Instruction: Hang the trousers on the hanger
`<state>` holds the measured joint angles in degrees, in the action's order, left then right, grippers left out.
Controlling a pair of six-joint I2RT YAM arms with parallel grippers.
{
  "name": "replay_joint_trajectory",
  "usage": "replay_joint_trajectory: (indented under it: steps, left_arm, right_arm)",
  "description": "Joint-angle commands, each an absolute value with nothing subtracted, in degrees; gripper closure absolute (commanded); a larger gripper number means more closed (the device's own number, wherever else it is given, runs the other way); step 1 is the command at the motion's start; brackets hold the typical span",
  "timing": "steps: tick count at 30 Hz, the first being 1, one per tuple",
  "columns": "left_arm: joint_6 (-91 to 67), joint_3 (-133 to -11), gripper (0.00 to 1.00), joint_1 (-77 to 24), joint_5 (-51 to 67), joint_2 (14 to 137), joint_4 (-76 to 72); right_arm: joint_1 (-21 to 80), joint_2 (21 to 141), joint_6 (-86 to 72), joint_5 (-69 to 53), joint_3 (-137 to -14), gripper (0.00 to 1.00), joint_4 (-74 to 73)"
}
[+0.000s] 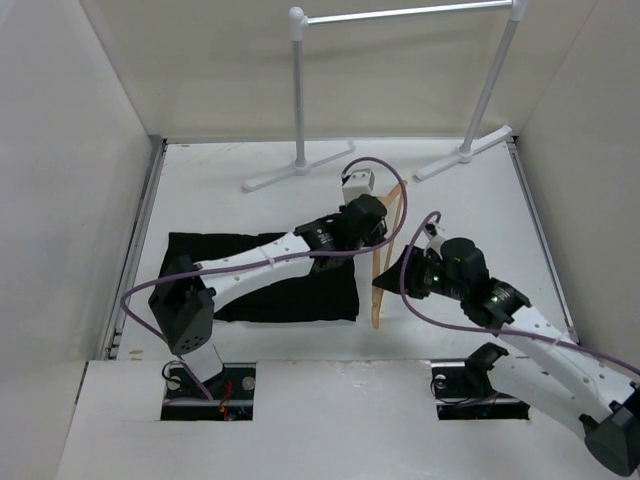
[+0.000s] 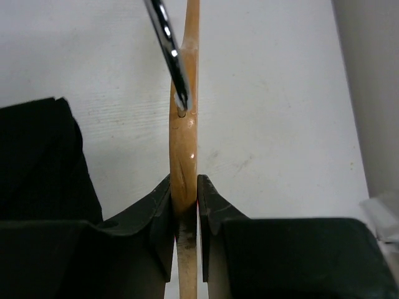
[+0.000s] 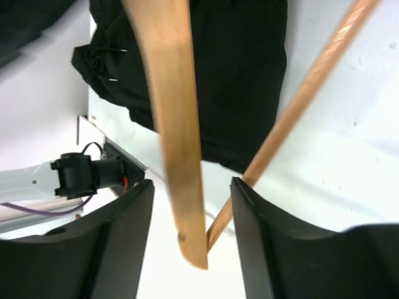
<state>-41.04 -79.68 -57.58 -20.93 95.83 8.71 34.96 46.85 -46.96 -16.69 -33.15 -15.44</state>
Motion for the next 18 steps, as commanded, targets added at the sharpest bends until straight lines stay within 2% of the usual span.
replay_joint_trajectory:
  steps: [1,3,5,7,9,12,18]
  left_arm:
    - [-45.7,-74.3,1.00,-58.9,-27.7,90.0,1.8]
    - [-47.6,-70.8,1.00,-59.7,-29.5,88.6,0.4]
    - [-49.0,-67.5,1.00,-60.3,-31.2,87.1,-0.7]
    - [-50.1,-64.0,1.00,-60.9,-33.0,85.4,-2.0]
    - [-50.9,-60.4,1.00,-61.4,-34.4,83.7,-3.3]
    - [-52.5,-55.9,1.00,-61.7,-35.4,82.0,-4.7]
    - [-55.5,-49.2,1.00,-61.9,-37.5,79.8,-5.3]
  right_arm:
    - [33.8,41.2,-46.9,-14.5,-33.7,0.39,-19.9]
    - [31.3,39.6,-46.8,-15.1,-33.9,0.41,-21.1]
    - [29.5,39.5,-46.8,-16.0,-33.1,0.56,-20.5]
    - [29.0,42.5,-46.9,-16.3,-32.9,0.78,-18.6]
    - [30.4,47.9,-46.5,-15.6,-33.7,0.86,-15.0]
    - [32.7,56.4,-45.9,-13.0,-35.4,0.87,-8.6]
    - [34.3,69.9,-45.0,-13.2,-37.9,0.70,4.2]
